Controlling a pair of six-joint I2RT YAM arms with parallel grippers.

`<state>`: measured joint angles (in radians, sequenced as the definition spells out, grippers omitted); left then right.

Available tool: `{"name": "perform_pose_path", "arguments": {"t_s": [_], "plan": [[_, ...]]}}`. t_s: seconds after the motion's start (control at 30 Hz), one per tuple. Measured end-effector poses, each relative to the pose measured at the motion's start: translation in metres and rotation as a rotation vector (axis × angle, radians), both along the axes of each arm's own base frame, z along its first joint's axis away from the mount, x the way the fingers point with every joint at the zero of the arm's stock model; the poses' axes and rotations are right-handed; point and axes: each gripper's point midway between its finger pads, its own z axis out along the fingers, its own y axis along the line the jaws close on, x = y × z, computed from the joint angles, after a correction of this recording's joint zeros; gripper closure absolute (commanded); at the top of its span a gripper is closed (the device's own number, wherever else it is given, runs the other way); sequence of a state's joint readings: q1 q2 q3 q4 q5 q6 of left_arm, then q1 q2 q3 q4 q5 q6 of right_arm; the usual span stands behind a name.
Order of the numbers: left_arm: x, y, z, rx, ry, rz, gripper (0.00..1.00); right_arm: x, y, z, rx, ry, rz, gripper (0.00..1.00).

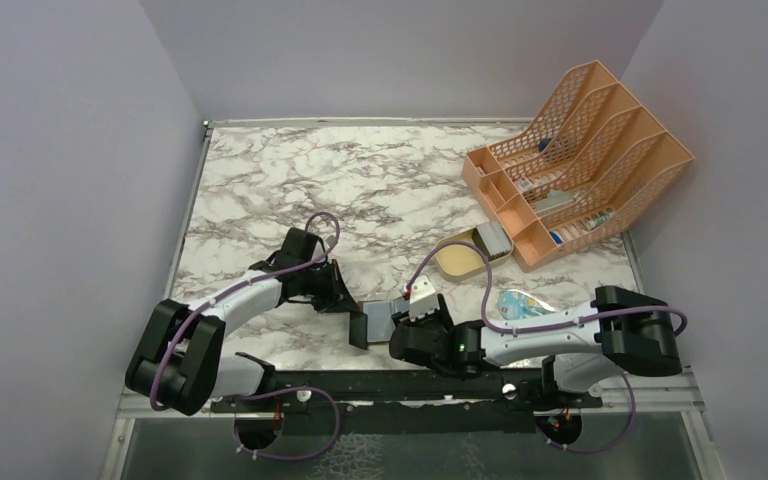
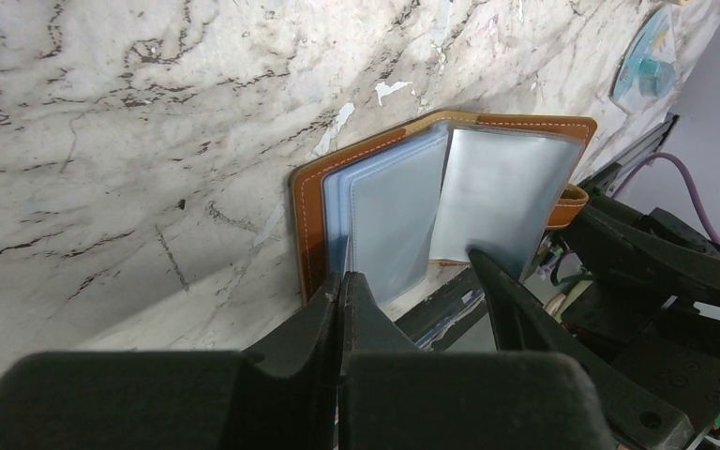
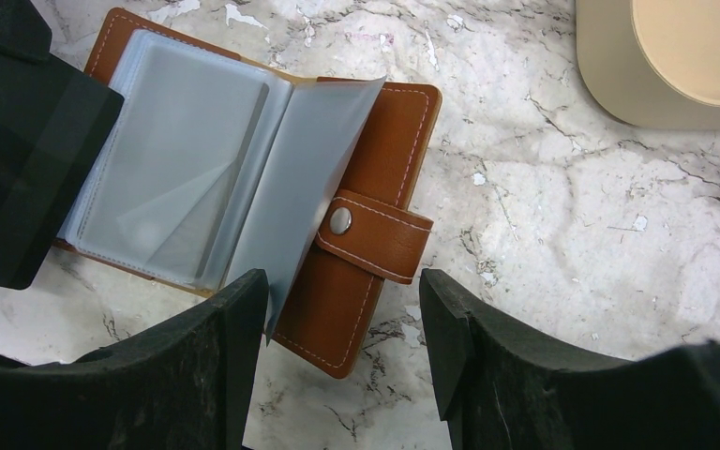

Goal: Put the credit cards into the card holder
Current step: Turn over the card slot in the card holder.

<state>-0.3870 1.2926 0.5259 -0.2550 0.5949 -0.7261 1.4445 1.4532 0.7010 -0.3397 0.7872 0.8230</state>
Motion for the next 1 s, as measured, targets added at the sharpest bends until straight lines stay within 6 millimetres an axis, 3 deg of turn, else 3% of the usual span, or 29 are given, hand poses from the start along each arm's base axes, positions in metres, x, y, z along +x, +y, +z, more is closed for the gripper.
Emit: {"name": "perform_pose_path", "arguments": {"t_s": [0.67,1.0], "plan": [[0.004,-0.009,-0.004,-0.054,0.016,0.016,1.0,0.0,0.0,-0.002,-0.008,0.001,0.0,0.39],[0.006,-0.018,0.007,-0.103,0.0,0.024,1.0,-0.001,0.0,-0.004,-0.012,0.006,0.002,0.39]]}}
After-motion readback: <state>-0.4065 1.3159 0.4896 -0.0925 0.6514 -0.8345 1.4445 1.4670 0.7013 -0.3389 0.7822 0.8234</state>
